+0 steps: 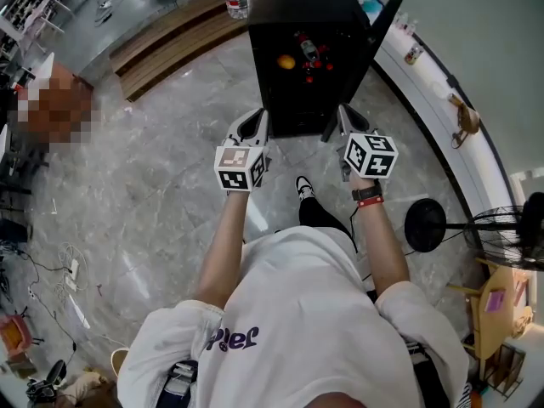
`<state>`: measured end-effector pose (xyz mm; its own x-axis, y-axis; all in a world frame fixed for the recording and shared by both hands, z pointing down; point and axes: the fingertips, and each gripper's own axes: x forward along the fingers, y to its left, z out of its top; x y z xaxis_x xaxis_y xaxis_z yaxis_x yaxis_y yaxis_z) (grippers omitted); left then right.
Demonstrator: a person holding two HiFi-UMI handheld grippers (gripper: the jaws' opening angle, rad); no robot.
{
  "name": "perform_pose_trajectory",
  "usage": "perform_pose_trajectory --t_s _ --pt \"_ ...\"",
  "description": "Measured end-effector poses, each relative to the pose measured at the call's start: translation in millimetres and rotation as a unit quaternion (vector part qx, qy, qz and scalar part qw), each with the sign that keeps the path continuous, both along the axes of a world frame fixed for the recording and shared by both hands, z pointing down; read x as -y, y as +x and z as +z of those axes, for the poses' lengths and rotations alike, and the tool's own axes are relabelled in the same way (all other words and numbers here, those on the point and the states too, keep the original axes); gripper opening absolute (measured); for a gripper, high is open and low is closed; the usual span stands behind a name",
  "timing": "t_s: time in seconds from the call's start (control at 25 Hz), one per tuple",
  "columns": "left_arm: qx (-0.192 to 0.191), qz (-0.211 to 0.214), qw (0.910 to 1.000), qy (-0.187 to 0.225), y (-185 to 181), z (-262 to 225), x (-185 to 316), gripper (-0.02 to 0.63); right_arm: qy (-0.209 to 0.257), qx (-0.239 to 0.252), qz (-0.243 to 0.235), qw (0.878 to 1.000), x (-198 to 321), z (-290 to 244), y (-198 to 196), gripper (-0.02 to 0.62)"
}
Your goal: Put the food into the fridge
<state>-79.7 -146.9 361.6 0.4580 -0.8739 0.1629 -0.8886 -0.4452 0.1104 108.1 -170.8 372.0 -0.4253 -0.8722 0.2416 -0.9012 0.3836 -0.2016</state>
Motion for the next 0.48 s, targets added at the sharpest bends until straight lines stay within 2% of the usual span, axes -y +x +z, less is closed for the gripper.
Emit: perform_pose_trajectory --t_s 0.48 --pt "-0.001 -0.005 1.0 -0.008 -8.5 2.8 22.1 0.02 -0.009 -0.005 -0.014 1.0 24.3 6.4 -10.8 0.015"
